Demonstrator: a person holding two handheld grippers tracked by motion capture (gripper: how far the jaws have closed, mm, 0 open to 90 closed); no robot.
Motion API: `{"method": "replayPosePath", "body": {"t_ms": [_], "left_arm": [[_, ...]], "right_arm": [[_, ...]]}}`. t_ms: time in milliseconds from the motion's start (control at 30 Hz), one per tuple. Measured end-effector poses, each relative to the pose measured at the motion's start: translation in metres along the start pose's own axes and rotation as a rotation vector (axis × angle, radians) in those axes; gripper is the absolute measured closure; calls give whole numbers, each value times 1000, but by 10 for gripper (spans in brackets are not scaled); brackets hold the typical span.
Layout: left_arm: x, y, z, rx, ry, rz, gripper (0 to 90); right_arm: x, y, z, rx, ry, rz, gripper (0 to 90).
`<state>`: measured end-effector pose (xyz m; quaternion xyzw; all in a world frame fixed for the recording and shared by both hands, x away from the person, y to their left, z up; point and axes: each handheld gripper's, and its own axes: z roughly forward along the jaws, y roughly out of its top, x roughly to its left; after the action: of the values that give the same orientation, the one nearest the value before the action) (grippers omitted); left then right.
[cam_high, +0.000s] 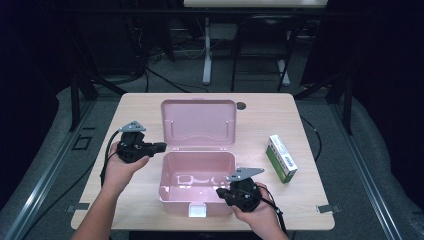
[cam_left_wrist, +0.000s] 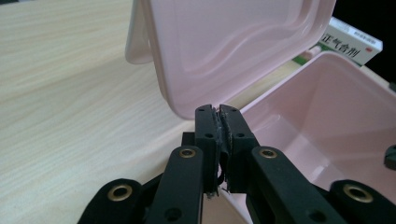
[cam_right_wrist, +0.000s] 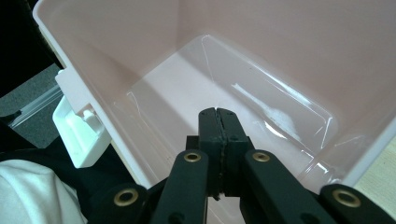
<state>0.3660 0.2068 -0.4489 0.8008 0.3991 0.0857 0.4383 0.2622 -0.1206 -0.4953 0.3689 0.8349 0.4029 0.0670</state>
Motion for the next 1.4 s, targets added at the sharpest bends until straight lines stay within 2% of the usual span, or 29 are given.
{"method": "replayPosePath", "body": {"t_ms": [167, 267, 333, 400, 467, 600, 1167, 1400], "left_arm": [[1, -6, 6, 24, -2, -8, 835], [-1, -8, 9, 44, 7, 6, 836], [-2, -8, 11, 40, 8, 8, 877], [-3, -8, 11, 42, 13, 19, 881], [-2, -9, 12, 35, 5, 4, 888], [-1, -9, 13, 27, 5, 3, 892], [-1, -11, 13, 12, -10, 8, 872], [2, -12, 3, -10, -11, -3, 845]], "right_arm": [[0, 0, 0, 5, 0, 4, 900], [0, 0, 0, 4, -1, 2, 900], [0, 0, 0, 2, 4, 6, 900], [0, 0, 0, 2, 2, 6, 900], [0, 0, 0, 0, -5, 4, 900], [0, 0, 0, -1, -2, 5, 900], [0, 1, 0, 5, 10, 19, 890], [-1, 3, -4, -8, 12, 22, 869]]}}
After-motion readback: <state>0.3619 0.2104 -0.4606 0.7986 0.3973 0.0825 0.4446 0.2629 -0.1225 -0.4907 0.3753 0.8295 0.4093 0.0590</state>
